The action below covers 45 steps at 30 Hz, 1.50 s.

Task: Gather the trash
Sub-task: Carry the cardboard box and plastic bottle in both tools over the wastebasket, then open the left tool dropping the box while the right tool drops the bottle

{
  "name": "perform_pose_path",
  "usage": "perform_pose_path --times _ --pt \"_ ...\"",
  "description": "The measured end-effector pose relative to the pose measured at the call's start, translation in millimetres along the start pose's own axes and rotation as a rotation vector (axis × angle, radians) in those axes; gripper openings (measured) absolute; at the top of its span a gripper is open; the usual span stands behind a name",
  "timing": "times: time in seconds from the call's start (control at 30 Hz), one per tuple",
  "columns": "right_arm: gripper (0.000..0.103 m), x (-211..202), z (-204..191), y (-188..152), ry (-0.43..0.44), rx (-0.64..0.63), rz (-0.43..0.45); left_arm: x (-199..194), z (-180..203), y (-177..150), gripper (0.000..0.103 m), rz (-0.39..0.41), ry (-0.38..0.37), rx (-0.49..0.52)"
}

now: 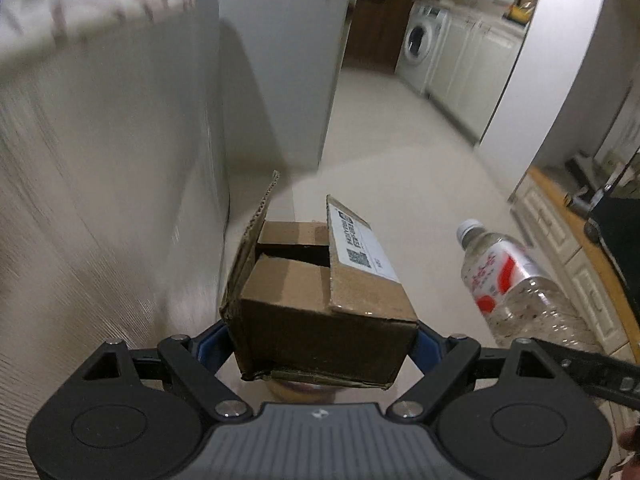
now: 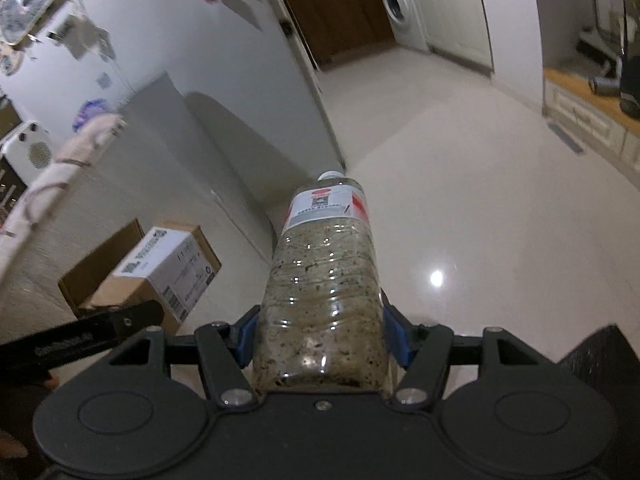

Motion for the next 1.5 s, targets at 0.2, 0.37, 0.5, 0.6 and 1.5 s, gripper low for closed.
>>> perform_pose_path --times 0.2,0.37,0.5,0.6,1.5 --pt "0.064 48 29 -15 -0.011 0.047 -0.093 81 6 -15 0.089 -0.129 0.01 -0.004" --pt "0.064 93 49 -25 0.021 0.144 -0.175 145 11 -10 0.089 -0.222 0.019 0.004" --pt "0.064 125 57 -30 0.007 0.163 -0.226 192 16 -13 0.089 -0.312 0.036 0.014" --pt "0.064 146 57 -34 -0.011 0.145 -0.263 225 15 -22 0.089 -0.385 0.05 0.069" --pt "0.087 294 38 -5 0.003 0.048 -0.399 270 11 -66 0.101 -0.44 -0.014 0.164"
Point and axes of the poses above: each gripper's, at about its wrist camera, not at the fingertips, and x roughly the way its jaws point, z to its right, y to its top, the point moved 6 cm from there along x, roughly the way its jaws point, and after that the axes turned 9 degrees about y, right-handed, at the moved point
